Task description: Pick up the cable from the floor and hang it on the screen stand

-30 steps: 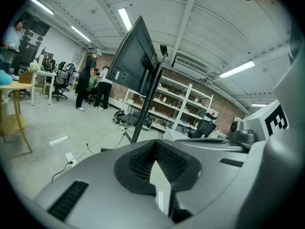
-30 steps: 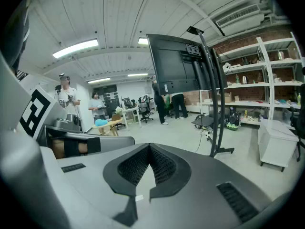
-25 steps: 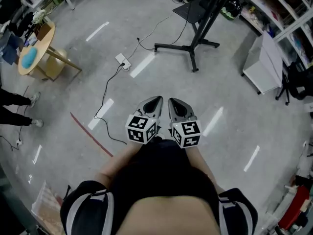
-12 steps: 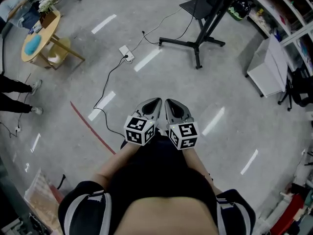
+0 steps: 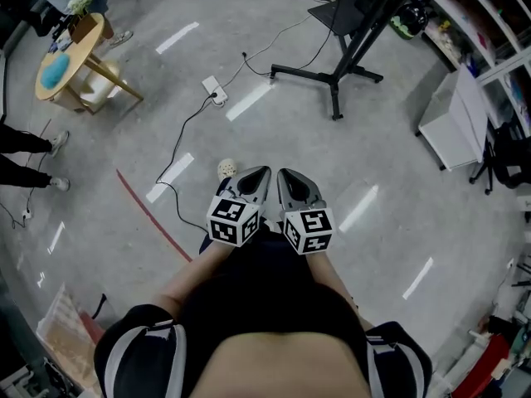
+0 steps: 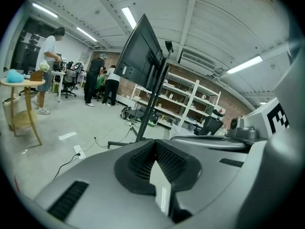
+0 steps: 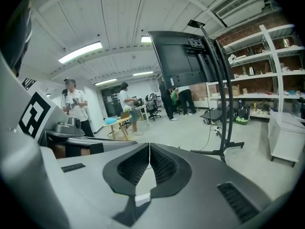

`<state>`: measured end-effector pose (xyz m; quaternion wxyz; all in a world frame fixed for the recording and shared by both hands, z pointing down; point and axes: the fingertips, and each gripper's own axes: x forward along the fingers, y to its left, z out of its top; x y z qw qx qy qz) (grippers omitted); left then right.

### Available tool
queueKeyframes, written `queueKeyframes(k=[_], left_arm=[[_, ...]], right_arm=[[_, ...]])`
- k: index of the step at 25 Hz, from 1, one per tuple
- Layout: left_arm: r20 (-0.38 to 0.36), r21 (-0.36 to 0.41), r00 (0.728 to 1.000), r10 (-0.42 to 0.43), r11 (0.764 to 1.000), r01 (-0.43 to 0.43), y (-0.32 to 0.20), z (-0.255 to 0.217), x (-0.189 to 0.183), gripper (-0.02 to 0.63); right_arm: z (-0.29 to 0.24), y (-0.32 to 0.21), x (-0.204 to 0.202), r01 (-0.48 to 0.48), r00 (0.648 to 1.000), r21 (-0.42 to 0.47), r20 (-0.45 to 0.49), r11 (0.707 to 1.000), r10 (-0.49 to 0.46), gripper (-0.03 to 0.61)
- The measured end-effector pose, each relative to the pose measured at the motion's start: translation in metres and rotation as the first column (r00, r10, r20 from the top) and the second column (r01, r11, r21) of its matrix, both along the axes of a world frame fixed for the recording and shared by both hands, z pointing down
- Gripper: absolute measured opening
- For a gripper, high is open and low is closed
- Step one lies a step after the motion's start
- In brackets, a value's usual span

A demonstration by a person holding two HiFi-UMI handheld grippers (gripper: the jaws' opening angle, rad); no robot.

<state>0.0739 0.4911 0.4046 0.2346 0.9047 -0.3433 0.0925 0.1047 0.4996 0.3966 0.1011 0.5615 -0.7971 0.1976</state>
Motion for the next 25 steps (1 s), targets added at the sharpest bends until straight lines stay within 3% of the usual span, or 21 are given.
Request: queueKeyframes(k=[9,16,25], left_arm=[[-0.007,0.012,1.0,-0.01,1.0,0.01,-0.064,-0.004,-0.018,0.006],[-0.023,0.014,0.999,-0.037,0.999,0.037,-0.146,-0.011,-0.035,0.006],[-0.029,0.032,1.0,-0.008,0.999,0.009,-0.246,-0.027,-0.058,0.006]], right_arm=[[-0.003,-0.062,-0.018,0.011,1.0,0.01,-0.01,1.0,-0.01,0.023],[-0.011,-0.136,-0.037,0.034,0.999,0.013,-0.025,0.999,-0.034,0.023],[-0.023,-0.236,-0.062,0.017,0.999,0.024,-0.04,1.0,-0.016,0.023]])
